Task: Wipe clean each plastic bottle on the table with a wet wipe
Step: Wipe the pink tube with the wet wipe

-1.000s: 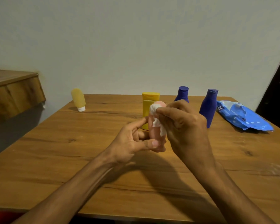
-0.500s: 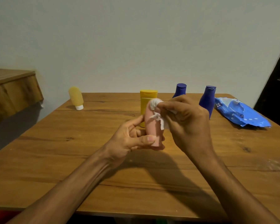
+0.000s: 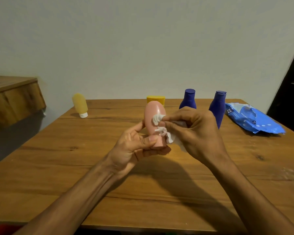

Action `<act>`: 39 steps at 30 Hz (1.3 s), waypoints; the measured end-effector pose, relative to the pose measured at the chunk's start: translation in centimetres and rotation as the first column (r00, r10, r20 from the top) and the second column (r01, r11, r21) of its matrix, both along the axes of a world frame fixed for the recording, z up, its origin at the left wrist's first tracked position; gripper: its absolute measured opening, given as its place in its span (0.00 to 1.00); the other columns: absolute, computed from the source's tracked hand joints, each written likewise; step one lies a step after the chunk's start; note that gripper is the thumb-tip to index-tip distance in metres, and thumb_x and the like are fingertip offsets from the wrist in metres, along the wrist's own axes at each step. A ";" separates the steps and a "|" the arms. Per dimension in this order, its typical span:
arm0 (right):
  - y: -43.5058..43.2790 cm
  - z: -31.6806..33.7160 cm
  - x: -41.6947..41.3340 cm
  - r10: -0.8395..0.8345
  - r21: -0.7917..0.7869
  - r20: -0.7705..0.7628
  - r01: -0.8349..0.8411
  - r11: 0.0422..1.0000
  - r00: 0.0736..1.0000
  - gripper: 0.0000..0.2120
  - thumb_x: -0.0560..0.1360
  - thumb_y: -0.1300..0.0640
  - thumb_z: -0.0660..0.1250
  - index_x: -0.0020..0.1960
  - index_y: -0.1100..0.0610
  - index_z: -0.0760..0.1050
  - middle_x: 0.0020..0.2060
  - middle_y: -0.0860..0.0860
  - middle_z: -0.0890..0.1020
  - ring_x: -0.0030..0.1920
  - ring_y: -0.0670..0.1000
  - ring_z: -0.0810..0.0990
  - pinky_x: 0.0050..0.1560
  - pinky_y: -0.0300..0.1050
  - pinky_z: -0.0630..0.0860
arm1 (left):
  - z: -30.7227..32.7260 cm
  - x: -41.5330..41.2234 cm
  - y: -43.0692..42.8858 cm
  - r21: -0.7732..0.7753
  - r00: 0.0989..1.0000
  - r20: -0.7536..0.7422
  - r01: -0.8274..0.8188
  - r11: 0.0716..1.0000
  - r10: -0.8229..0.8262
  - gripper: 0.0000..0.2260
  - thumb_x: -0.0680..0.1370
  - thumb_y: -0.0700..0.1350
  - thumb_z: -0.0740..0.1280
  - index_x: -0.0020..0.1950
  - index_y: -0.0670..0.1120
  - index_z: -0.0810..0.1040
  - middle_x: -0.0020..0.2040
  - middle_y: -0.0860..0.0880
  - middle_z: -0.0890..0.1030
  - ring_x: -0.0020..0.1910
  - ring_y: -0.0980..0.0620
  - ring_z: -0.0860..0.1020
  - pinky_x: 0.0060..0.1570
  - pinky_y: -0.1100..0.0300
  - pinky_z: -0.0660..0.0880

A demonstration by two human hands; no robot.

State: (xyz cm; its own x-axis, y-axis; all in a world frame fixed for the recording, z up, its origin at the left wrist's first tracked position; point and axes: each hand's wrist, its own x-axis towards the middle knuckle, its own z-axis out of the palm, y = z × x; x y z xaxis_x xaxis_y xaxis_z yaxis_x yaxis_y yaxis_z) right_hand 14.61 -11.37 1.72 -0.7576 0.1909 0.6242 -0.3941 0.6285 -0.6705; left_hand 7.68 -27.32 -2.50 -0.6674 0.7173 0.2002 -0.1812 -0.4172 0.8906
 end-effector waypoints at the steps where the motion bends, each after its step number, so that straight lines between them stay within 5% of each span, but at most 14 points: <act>1: 0.0 -0.1 0.0 -0.028 -0.024 -0.023 0.027 0.999 0.999 0.08 0.68 0.58 0.73 0.48 0.54 0.82 0.42 0.43 0.82 0.44 0.40 0.79 0.41 0.32 0.76 | 0.0 0.2 0.0 -0.009 1.000 -0.010 0.009 1.000 -0.010 0.41 0.63 0.41 0.81 0.72 0.43 0.67 0.58 0.37 0.82 0.51 0.39 0.83 0.49 0.48 0.82; 7: -0.6 -0.2 0.4 0.078 -0.030 0.031 -0.077 0.997 0.997 0.07 0.68 0.57 0.73 0.46 0.54 0.83 0.41 0.44 0.82 0.43 0.42 0.80 0.43 0.37 0.78 | 0.5 -0.3 -0.3 0.057 0.997 0.031 -0.068 0.996 0.066 0.41 0.59 0.42 0.83 0.69 0.42 0.69 0.55 0.38 0.83 0.48 0.43 0.84 0.44 0.52 0.82; 12: -0.4 -0.3 0.0 -0.044 -0.088 -0.027 0.042 0.995 0.999 0.07 0.68 0.57 0.73 0.46 0.53 0.82 0.42 0.44 0.82 0.43 0.40 0.80 0.41 0.34 0.77 | 0.4 0.0 -0.1 0.006 1.000 -0.022 -0.017 1.000 0.017 0.41 0.62 0.42 0.82 0.72 0.42 0.68 0.59 0.36 0.81 0.51 0.39 0.83 0.50 0.46 0.82; 16: -0.5 -0.2 0.4 0.110 -0.073 0.060 -0.106 0.992 0.992 0.07 0.68 0.57 0.73 0.46 0.54 0.83 0.41 0.44 0.82 0.43 0.41 0.80 0.42 0.34 0.77 | 0.6 -0.2 -0.3 0.062 0.996 0.052 -0.079 0.995 0.076 0.42 0.59 0.41 0.83 0.70 0.41 0.68 0.53 0.38 0.84 0.45 0.44 0.85 0.42 0.54 0.82; 22: 0.1 0.2 0.1 -0.018 -0.151 -0.028 0.014 0.988 0.999 0.07 0.68 0.57 0.73 0.46 0.54 0.82 0.41 0.44 0.82 0.43 0.42 0.80 0.41 0.34 0.77 | 0.4 0.4 0.1 0.018 1.000 -0.002 0.026 1.000 -0.026 0.41 0.62 0.42 0.82 0.71 0.42 0.69 0.57 0.36 0.82 0.47 0.40 0.84 0.48 0.50 0.82; 27: -0.5 0.0 0.5 0.117 -0.086 0.085 -0.109 0.990 0.989 0.07 0.67 0.57 0.73 0.46 0.55 0.83 0.41 0.45 0.82 0.43 0.43 0.80 0.43 0.38 0.78 | 0.6 -0.2 -0.3 0.100 0.996 0.068 -0.072 0.992 0.065 0.40 0.60 0.41 0.82 0.69 0.41 0.69 0.52 0.38 0.84 0.44 0.45 0.85 0.42 0.55 0.82; 34: -0.3 -0.1 0.3 0.028 -0.102 -0.012 -0.030 0.994 1.000 0.07 0.68 0.56 0.73 0.46 0.54 0.82 0.41 0.45 0.82 0.42 0.41 0.80 0.39 0.31 0.75 | 0.8 0.0 -0.3 0.023 1.000 -0.026 0.010 1.000 -0.010 0.40 0.62 0.42 0.82 0.70 0.43 0.69 0.61 0.36 0.80 0.54 0.39 0.82 0.49 0.48 0.82; 39: 0.1 0.1 0.2 -0.032 -0.203 -0.107 0.010 0.979 0.994 0.08 0.67 0.56 0.74 0.46 0.55 0.82 0.41 0.47 0.83 0.42 0.44 0.81 0.40 0.36 0.78 | 0.6 0.1 -0.8 -0.127 0.984 -0.156 0.061 0.990 -0.080 0.37 0.66 0.45 0.80 0.71 0.43 0.68 0.53 0.36 0.82 0.47 0.40 0.84 0.50 0.53 0.80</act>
State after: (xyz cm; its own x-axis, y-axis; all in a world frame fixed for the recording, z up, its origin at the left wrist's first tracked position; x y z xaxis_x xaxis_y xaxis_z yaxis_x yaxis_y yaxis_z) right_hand 14.80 -11.31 1.84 -0.6813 0.3365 0.6500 -0.4602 0.4936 -0.7380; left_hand 7.77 -28.10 -1.95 -0.5805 0.7870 0.2090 -0.0570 -0.2953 0.9537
